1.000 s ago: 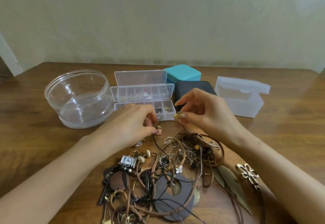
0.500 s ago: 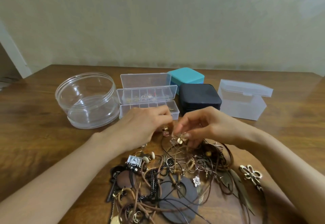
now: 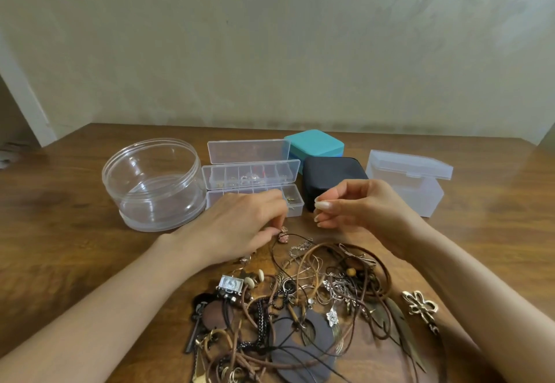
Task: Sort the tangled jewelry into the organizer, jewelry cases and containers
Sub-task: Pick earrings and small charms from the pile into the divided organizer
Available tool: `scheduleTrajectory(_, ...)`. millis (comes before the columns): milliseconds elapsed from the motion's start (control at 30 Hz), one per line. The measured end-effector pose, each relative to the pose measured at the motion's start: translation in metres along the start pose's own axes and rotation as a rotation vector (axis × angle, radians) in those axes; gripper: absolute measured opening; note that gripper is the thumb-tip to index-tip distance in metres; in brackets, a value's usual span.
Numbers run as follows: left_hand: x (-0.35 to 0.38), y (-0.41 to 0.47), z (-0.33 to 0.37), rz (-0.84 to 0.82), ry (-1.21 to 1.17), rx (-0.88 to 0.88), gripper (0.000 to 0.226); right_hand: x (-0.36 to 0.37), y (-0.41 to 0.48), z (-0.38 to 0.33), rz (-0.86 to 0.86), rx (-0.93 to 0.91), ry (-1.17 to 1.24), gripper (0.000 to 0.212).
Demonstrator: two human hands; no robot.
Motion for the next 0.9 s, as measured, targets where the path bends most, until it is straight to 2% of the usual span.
scheduleTrajectory(133, 0.008, 0.002, -0.003, -0.062, -0.012, -0.039, 0.027, -0.004, 0.002, 0.001, 0.033, 0.000, -0.034, 0.009)
scheduleTrajectory(267, 0.010, 0.004, -0.001, -0.039, -0.035, -0.057, 0.009, -0.003, 0.002, 0.003, 0.031, 0.018, -0.051, 0.012)
scheduleTrajectory(500, 0.008, 0.000, -0.002, -0.090, -0.036, -0.083, 0.011, -0.001, 0.001, 0.003, 0.026, 0.032, -0.055, 0.009)
scheduleTrajectory(600, 0.001, -0.001, -0.014, -0.037, -0.234, -0.178, 0.013, -0.002, 0.002, 0.002, 0.032, 0.028, -0.018, 0.009)
scheduleTrajectory(733, -0.009, -0.002, -0.022, 0.048, -0.664, -0.347, 0.013, 0.001, 0.001, -0.002, 0.012, -0.010, -0.012, 0.018)
scheduleTrajectory(900, -0.008, -0.002, -0.014, 0.095, -1.195, -0.473, 0.006, 0.020, -0.002, -0.002, -0.148, -0.025, 0.165, 0.015)
Point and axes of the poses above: each hand's wrist, its own y-axis towards the middle knuckle, its own x-axis out of the palm, z = x × y, the point moved 9 cm from there along y, towards the middle knuckle, and after that the axes turned 3 degrees about z, right-handed, at the moved point
